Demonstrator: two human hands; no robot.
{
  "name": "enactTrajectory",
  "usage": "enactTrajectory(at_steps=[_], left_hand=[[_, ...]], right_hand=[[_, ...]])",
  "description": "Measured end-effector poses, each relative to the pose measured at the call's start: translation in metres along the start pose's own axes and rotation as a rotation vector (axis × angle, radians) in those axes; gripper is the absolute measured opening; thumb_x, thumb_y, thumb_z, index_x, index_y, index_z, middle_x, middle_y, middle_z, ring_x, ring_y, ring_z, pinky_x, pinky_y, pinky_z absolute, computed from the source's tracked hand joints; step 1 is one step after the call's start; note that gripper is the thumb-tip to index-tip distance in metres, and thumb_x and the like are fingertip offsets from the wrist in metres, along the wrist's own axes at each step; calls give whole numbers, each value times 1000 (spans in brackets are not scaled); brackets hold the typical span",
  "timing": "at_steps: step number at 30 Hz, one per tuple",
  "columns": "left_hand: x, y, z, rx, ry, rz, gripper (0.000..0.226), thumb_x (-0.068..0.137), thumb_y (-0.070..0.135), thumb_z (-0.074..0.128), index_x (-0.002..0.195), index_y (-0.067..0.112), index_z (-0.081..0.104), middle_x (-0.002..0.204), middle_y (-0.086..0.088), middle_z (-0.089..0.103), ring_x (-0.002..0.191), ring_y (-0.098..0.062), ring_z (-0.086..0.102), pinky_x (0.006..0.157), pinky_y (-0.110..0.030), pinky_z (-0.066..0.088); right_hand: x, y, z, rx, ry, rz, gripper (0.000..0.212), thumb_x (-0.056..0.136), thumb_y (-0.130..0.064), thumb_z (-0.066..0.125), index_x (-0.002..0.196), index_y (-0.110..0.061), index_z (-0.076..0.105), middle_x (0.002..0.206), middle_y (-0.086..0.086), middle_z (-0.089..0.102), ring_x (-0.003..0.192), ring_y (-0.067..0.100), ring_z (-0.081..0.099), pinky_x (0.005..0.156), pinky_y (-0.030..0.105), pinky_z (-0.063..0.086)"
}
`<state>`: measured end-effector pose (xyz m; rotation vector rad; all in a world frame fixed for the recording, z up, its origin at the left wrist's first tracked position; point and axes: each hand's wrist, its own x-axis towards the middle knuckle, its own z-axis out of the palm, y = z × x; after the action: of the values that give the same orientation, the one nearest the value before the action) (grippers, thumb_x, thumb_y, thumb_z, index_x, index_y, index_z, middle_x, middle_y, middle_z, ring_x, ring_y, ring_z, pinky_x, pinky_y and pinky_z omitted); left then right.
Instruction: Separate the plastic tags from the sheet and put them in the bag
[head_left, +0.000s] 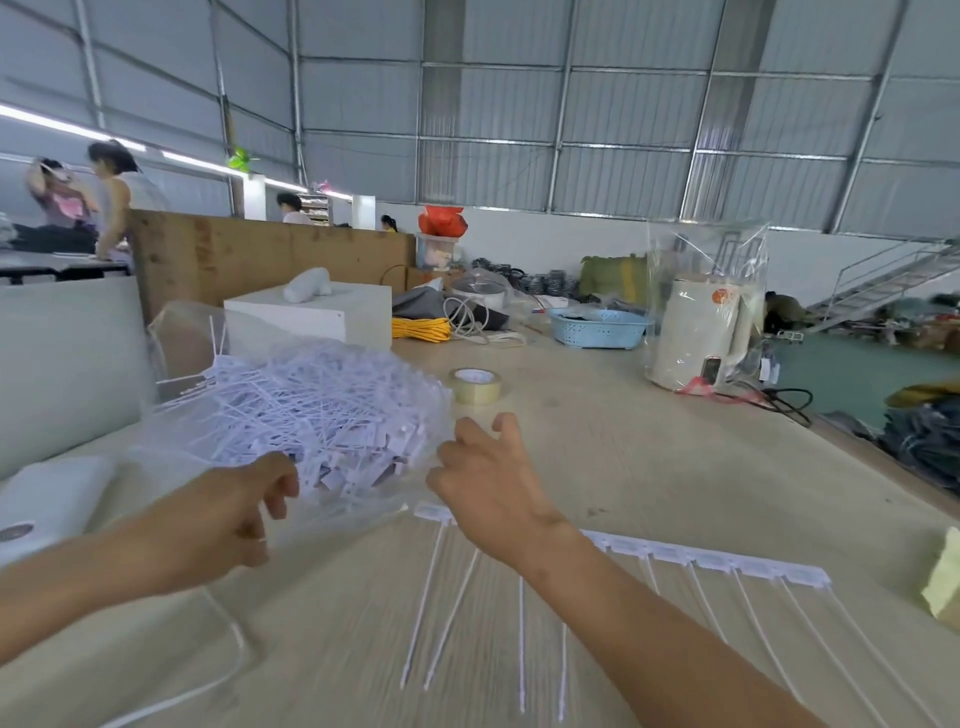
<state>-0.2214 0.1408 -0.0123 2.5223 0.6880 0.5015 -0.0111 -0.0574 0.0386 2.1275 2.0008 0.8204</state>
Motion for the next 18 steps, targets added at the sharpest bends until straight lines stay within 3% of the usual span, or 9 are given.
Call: enactTrajectory(at_steps=[3,5,7,9,10,12,14,16,18], left_hand=[[28,-49,-28,-370,-258,-248,48,61,27,85,105,25,66,95,-11,71,71,-20,67,73,-40,58],[44,-92,-48,-401,-431,-247,57,73,29,77,125,22,54,111,-19,67,81,-23,67,82,-37,55],[60,-106,-63,-425,-465,-203,52,79,31,71,128,24,54,114,-21,65,84,-21,67,79,-29,52],[66,-80,-71,-275,-349,-176,47,66,44,80,111,32,69,102,-12,72,81,-12,69,71,-18,53],[67,-59,-69,-102,-156,-135,40,62,45,83,100,38,73,93,0,75,79,-5,69,68,-11,52],[65,-27,-51,24,138,54,31,65,22,83,85,44,75,77,13,74,71,3,68,66,-7,50],[60,2,-29,15,193,93,34,69,2,80,77,35,76,70,11,73,67,-2,69,66,-11,52],[63,24,-8,183,193,128,25,74,-4,74,81,20,78,75,6,73,69,-8,67,67,-7,46],[65,40,8,304,258,278,13,83,1,67,84,8,77,82,-7,71,77,-14,64,74,-21,50]], right_hand=[[0,2,-4,10,47,-3,21,83,-4,50,96,-14,64,89,3,50,110,28,38,97,52,25],[1,2,-6,32,69,0,21,82,-4,52,96,-12,65,95,6,56,110,29,38,98,53,24],[1,2,-8,46,84,7,21,82,-5,53,96,-13,65,98,6,57,110,28,39,98,53,24],[1,2,-9,46,97,13,22,81,-5,53,97,-14,65,99,5,58,110,28,39,99,54,24],[1,2,-9,42,105,15,22,81,-5,53,97,-14,65,98,4,58,110,28,39,99,54,24],[3,2,-9,48,114,25,22,80,-3,53,96,-13,65,96,4,58,108,28,40,97,54,24],[5,1,-9,49,122,31,23,78,-2,52,95,-13,64,94,4,57,106,28,41,96,53,25],[6,-2,-12,46,118,32,25,76,-1,53,93,-14,65,91,4,58,105,28,44,96,53,27],[6,-6,-15,13,126,37,24,74,-4,54,88,-18,67,87,0,60,102,26,49,94,51,33]])
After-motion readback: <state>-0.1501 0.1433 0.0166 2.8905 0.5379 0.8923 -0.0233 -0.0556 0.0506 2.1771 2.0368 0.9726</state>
